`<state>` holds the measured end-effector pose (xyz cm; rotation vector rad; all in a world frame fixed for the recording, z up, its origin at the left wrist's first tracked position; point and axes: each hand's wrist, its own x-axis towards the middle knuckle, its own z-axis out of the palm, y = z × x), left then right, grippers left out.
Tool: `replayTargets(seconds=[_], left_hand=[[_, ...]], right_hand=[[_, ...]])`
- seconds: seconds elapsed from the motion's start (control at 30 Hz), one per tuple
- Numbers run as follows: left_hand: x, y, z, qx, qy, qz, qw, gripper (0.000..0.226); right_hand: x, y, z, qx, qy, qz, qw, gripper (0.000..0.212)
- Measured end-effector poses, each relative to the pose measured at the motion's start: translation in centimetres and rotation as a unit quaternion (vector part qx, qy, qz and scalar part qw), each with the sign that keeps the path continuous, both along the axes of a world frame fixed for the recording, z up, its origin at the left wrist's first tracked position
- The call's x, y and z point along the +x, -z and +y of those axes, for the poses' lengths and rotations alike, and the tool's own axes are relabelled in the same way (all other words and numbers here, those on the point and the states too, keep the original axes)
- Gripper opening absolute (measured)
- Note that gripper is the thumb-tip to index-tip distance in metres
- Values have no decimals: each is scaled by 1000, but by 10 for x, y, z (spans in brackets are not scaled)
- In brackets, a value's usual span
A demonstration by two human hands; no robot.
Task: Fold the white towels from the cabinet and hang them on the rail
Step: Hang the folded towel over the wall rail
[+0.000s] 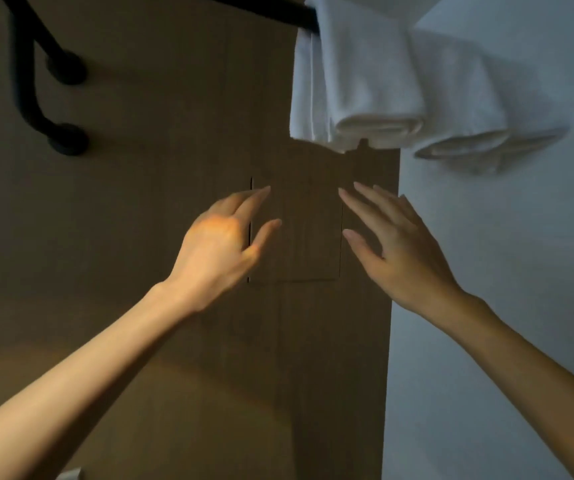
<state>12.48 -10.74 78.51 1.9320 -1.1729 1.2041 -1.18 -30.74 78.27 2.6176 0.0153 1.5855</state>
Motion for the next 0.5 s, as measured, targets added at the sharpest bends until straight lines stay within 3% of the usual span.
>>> replayTargets(seconds=[0.23, 0.5], left_hand=[[-4, 83, 59, 81, -23, -1, 996, 53], [-22, 231, 106, 152, 3, 126, 980, 52]], right_hand=[[-7, 85, 60, 61, 31, 75, 995, 50], [-25, 233, 112, 133, 44, 186, 972, 49]])
